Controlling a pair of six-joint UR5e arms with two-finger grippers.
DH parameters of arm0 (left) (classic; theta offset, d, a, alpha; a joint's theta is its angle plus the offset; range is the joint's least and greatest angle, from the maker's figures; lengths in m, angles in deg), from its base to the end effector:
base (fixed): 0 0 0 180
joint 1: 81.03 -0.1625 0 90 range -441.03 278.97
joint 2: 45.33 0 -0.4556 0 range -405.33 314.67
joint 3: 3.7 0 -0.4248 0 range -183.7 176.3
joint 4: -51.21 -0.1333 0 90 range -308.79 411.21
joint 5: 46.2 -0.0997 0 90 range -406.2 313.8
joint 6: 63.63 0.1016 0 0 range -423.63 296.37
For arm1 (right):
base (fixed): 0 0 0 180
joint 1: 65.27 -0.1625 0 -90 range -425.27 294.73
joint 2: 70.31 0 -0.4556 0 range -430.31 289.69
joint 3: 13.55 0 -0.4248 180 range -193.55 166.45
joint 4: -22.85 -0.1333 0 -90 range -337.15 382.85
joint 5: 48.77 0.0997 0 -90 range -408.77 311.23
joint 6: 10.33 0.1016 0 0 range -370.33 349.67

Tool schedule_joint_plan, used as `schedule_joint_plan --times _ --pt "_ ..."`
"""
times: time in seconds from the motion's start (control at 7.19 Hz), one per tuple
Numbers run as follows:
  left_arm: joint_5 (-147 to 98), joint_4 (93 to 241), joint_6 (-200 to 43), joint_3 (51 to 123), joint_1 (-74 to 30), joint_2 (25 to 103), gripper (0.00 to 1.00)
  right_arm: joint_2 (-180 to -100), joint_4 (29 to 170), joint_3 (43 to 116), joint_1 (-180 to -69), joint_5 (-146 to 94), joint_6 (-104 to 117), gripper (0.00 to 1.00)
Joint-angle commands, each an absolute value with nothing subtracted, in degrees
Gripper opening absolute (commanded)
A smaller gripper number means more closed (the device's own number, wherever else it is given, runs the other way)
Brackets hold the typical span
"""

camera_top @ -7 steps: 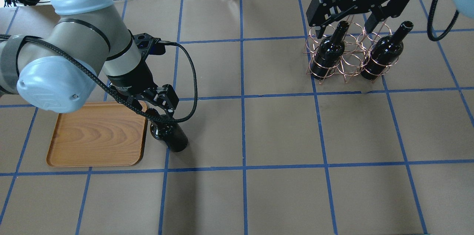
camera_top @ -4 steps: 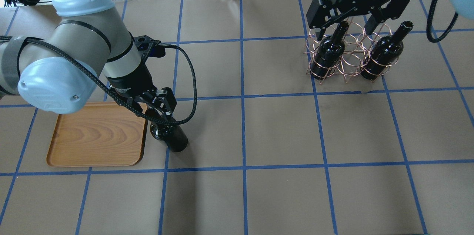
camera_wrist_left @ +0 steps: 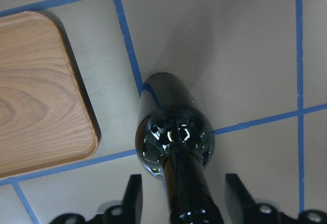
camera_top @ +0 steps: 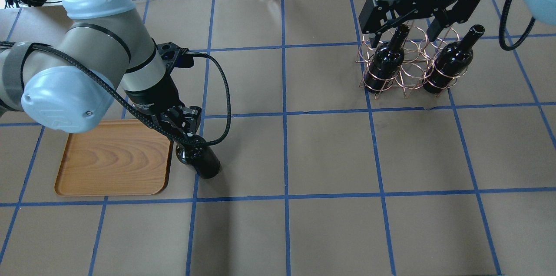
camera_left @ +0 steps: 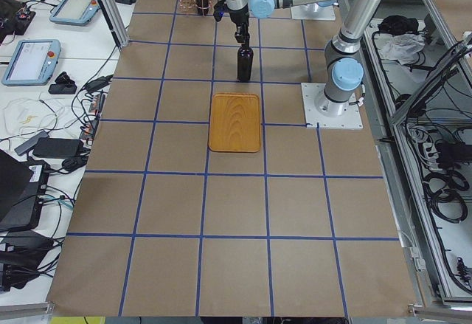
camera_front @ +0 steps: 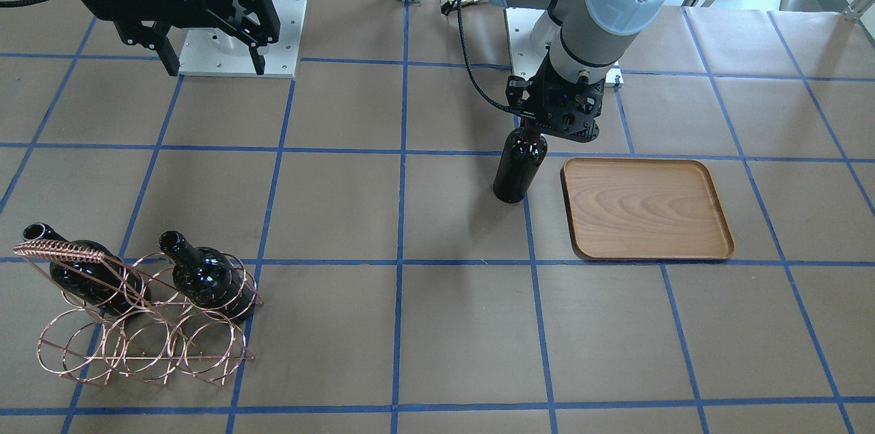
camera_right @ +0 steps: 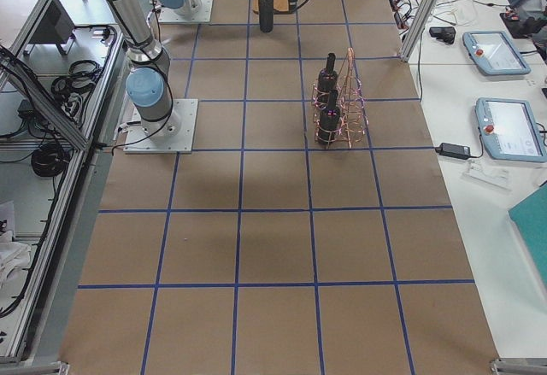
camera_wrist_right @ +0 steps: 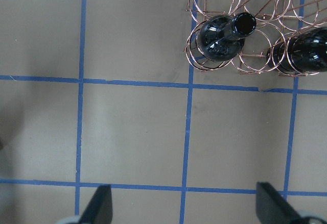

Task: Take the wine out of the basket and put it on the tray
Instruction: 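Lower the left gripper onto the bottle neck while the right arm withdraws to the rack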

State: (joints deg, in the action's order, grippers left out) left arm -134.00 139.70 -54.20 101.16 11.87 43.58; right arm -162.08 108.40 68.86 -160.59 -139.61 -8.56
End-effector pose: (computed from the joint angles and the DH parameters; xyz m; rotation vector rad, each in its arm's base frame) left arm -0.1613 -0.4722 0.3965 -0.3238 -3.0569 -0.3263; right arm 0.1788 -0.4987 0.5943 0.0959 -3.1279 0.1353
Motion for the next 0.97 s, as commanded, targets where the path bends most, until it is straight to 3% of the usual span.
schedule_joint_plan --times 0.0,0.14,0.83 --pt "-134.0 140.3 -54.0 100.8 11.9 43.7 0.10 -162.1 108.6 68.8 -160.6 -139.6 -7.8 1.00" --pt "-134.0 140.7 -54.4 100.6 11.9 44.0 0.00 -162.2 108.7 68.8 -160.5 -139.6 -7.8 1.00" --pt "-140.2 144.5 -53.9 95.5 11.2 44.1 0.00 -162.2 109.6 68.8 -160.6 -140.0 -7.7 1.00"
